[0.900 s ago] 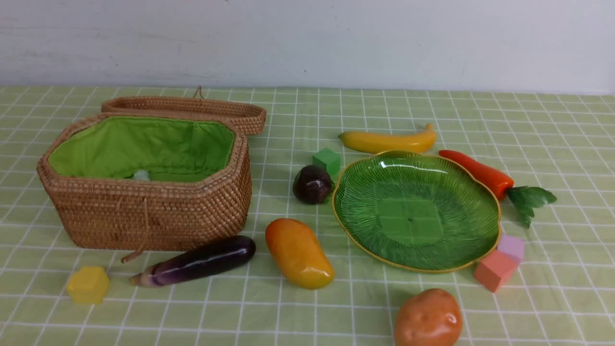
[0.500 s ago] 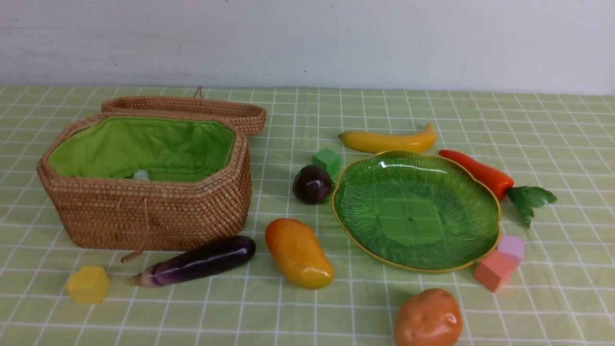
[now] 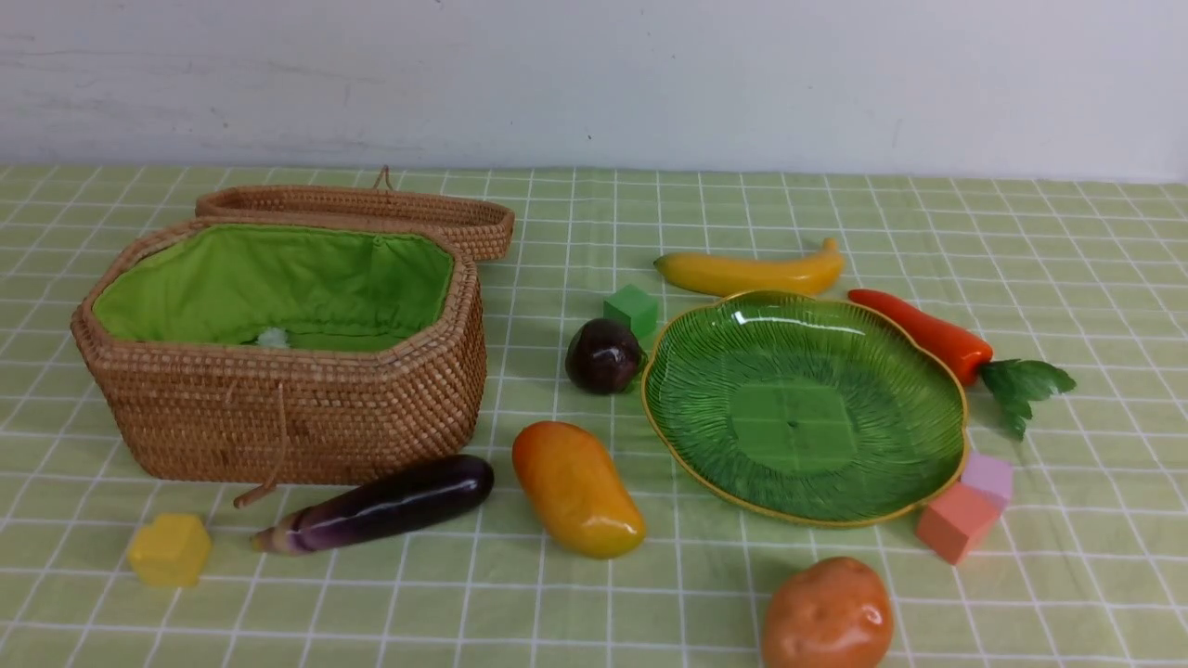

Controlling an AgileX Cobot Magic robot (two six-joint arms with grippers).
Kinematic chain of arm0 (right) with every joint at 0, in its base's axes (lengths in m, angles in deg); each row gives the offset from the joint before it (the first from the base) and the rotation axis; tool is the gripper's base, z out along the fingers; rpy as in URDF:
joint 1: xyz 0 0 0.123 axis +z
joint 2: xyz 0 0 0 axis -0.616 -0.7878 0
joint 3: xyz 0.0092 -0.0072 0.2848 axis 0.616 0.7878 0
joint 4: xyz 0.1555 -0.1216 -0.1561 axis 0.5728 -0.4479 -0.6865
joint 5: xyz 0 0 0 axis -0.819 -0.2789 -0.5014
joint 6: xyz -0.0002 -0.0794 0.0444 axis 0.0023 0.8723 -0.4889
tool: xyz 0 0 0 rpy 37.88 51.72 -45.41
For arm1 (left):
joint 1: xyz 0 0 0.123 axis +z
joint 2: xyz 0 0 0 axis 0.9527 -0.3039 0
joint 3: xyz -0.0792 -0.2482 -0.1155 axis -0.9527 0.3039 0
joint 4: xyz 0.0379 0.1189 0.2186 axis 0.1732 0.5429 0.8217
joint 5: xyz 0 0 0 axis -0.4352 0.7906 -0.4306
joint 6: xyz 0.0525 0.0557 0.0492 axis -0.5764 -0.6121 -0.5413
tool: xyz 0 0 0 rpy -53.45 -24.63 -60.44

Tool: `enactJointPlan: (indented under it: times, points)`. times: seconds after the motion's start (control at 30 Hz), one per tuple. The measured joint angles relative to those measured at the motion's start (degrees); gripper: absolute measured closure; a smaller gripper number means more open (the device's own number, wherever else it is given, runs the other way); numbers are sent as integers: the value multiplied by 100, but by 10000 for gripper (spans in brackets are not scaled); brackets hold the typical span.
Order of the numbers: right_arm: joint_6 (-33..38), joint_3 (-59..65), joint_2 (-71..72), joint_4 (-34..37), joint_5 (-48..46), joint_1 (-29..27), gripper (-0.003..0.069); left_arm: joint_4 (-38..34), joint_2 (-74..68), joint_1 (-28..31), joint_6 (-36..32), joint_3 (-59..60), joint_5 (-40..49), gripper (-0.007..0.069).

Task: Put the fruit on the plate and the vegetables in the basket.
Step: Use the left arm to grab an eggplant and put it into the left basket

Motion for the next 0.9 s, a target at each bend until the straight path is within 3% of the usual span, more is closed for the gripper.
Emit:
enactJointPlan:
  times: [0.2,0.47,0.67,0.77,0.9]
  points:
    - [0,0,0,0,0,0,422,-109,0,0,95,0,-332,449]
    - [0,0,0,0,0,0,422,-1983,0,0,1273,0,-1619,438]
    - [0,0,0,0,0,0,421,-2740,0,0,1400,0,-2444,432]
    - [0,0,0,-12,0,0,421,-2788,0,0,1343,-104,-2379,480]
    - [-8,12,0,-101,87,0,421,-2445,0,0,871,-900,-1606,638]
